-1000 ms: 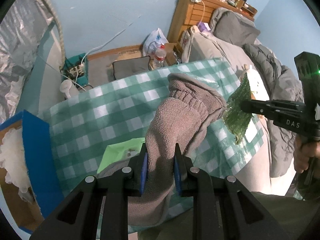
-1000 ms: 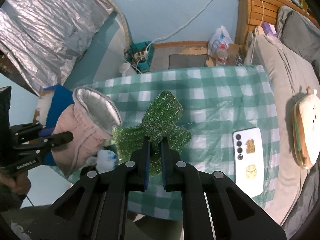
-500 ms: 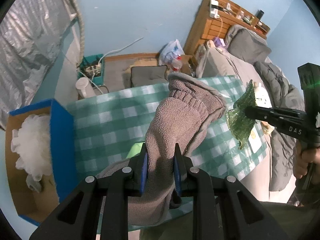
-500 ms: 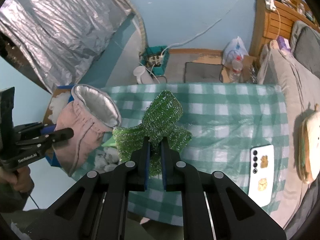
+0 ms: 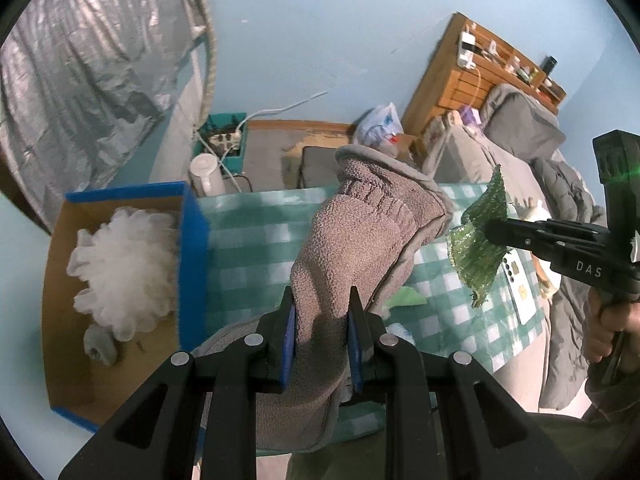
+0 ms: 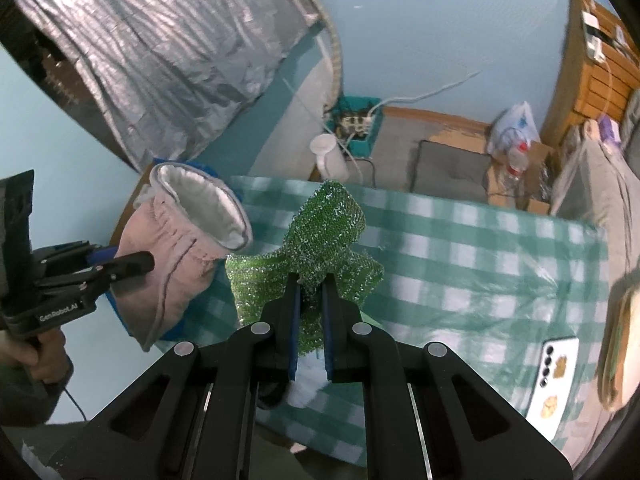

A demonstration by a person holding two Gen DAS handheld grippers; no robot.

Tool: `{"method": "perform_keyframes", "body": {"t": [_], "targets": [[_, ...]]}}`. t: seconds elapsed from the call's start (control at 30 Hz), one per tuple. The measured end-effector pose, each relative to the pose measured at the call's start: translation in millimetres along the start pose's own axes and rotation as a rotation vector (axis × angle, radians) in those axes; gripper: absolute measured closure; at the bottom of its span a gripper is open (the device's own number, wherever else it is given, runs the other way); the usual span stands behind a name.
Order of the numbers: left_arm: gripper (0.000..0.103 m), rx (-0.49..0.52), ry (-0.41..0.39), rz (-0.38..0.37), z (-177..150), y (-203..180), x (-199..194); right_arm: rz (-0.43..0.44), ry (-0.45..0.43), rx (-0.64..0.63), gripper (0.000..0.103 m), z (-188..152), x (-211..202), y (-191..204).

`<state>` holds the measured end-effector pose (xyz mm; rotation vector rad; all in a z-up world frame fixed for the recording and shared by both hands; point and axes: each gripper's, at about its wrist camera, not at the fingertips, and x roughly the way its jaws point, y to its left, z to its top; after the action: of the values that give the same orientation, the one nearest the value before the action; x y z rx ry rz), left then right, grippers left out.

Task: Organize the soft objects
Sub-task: 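Carry the slipper and scrubber toward the box with both grippers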

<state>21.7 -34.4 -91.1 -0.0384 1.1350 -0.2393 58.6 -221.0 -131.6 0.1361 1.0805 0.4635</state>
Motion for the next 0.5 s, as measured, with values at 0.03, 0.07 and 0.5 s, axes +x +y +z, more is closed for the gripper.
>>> {"method": "perform_keyframes", "body": {"t": [0.03, 0.07, 0.5], "targets": [[0.081, -0.005, -0.002, 0.003, -1, 4, -2, 0.008, 0.001, -0.011, 0.095, 3, 3, 7], [0.081, -0.013, -0.006, 0.007, -2, 9, -4, 0.012, 0.002, -0.018, 0.095, 5, 5, 11], [0.081, -0.111, -0.039, 0.068, -16, 73, -27, 0.081, 0.023, -0.123, 0.095, 28, 36, 76]]}}
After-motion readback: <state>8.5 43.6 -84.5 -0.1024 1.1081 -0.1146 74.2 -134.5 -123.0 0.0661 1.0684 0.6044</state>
